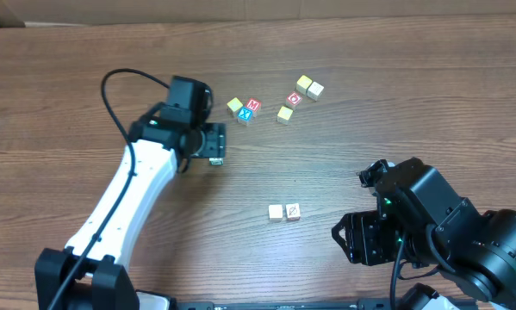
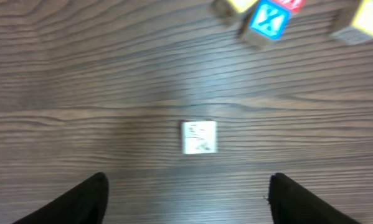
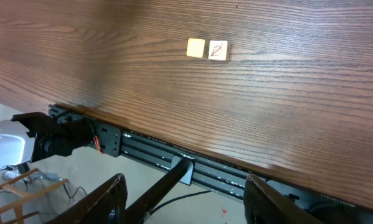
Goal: Flip 3 blocks
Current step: 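Grasp the fish-picture block with the left gripper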
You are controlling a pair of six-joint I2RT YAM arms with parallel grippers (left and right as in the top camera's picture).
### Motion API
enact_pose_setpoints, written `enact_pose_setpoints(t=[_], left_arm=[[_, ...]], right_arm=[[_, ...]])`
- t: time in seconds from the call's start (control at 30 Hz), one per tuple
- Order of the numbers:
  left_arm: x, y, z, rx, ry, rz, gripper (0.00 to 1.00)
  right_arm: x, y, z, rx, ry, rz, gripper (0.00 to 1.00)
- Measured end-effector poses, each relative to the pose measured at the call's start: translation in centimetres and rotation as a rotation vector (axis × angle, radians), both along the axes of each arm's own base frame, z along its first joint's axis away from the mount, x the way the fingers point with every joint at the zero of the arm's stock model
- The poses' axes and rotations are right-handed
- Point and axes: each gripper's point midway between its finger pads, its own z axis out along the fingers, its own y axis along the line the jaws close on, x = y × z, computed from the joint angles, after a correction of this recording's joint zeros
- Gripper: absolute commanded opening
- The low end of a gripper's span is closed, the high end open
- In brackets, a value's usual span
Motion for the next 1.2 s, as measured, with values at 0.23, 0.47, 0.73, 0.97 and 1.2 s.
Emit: enact_pose_setpoints(t=[0.23,0.47,0.73,0.97,1.2], left_arm=[[-0.3,-0.2,-4.9,0.029,0.140,-0.116,0.72],[-0.6,-1.1,-9.2,0.001,0.246,-0.177,0.69],[-0.5,-1.4,-10.3,-0.006,0.259,-0.192,0.40],[-0.3,-1.4,-10.3,-0.009,0.254,-0.180,0.28],[0.2,-1.5,-10.2,-0.031,0.240,-0.114,0.10]], right_arm=[[0.0,0.0,0.0,0.000,0.000,0.000,0.63],[-0.1,0.0,0.0,0.003,0.003,0.001,0.63],[-0.1,0.0,0.0,0.001,0.005,0.002,0.63],[-0.1,0.0,0.0,0.002,0.004,0.001,0.63],[-0.1,0.1,0.0,0.003,0.003,0.002,0.63]])
